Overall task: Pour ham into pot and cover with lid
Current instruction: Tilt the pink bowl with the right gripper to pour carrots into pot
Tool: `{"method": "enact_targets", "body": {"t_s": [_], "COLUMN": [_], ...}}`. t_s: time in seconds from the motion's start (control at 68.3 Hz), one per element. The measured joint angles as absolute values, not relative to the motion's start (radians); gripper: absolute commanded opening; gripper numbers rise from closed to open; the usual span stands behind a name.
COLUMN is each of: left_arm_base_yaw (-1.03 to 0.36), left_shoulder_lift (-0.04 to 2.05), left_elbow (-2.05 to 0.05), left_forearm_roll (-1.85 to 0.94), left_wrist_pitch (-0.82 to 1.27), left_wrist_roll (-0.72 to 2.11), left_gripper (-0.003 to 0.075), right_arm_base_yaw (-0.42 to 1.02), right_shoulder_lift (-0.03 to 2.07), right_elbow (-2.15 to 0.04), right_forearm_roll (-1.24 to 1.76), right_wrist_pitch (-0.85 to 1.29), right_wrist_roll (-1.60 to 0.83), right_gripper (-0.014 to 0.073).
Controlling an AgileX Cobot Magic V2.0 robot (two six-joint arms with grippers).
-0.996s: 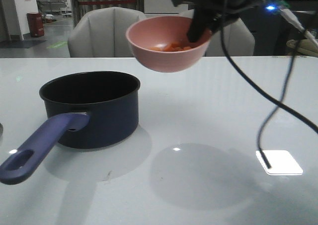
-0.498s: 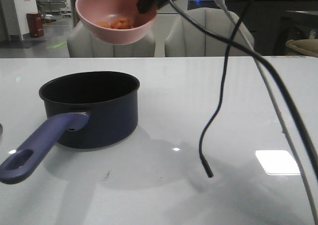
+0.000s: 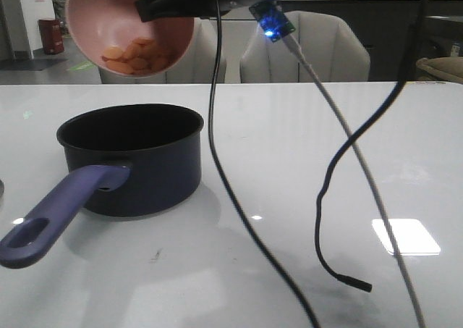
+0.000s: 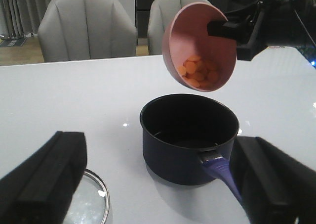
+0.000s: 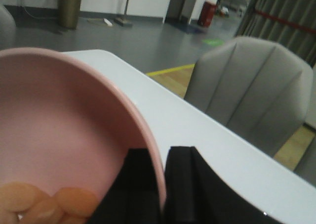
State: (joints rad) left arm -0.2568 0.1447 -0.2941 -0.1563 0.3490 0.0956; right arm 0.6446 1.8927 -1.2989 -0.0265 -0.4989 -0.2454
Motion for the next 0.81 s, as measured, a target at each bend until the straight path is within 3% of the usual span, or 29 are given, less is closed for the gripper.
{"method": "enact_targets", "body": {"t_s": [0.22,0.513,0.806], "left_arm_base_yaw": [-0.257,-0.257,-0.257], "left_shoulder_lift": [0.145,0.145,0.145], "left_elbow": [-0.294,-0.294,-0.294], "left_forearm_roll": [-0.156,-0.156,-0.156], "left_wrist_pitch": [0.349,0.349,0.349], "left_wrist_roll": [0.096,0.096,0.096], "left_gripper": [0.0625,0.0625,0.0625], "right_arm_base_yaw": [0.649,0.699,0.711], "right_shoulder_lift": [1.903,1.998,2.044], "right_elbow": [-1.23,-1.226,-1.221], "right_forearm_roll": [-0.037,-0.041,-0.049], "right_wrist_pitch": [-0.703,-0.927,-1.075], "right_wrist_roll": [-0.419,-0.86,-0.919], "right_gripper": [0.0134,0.0134,0.0134]}}
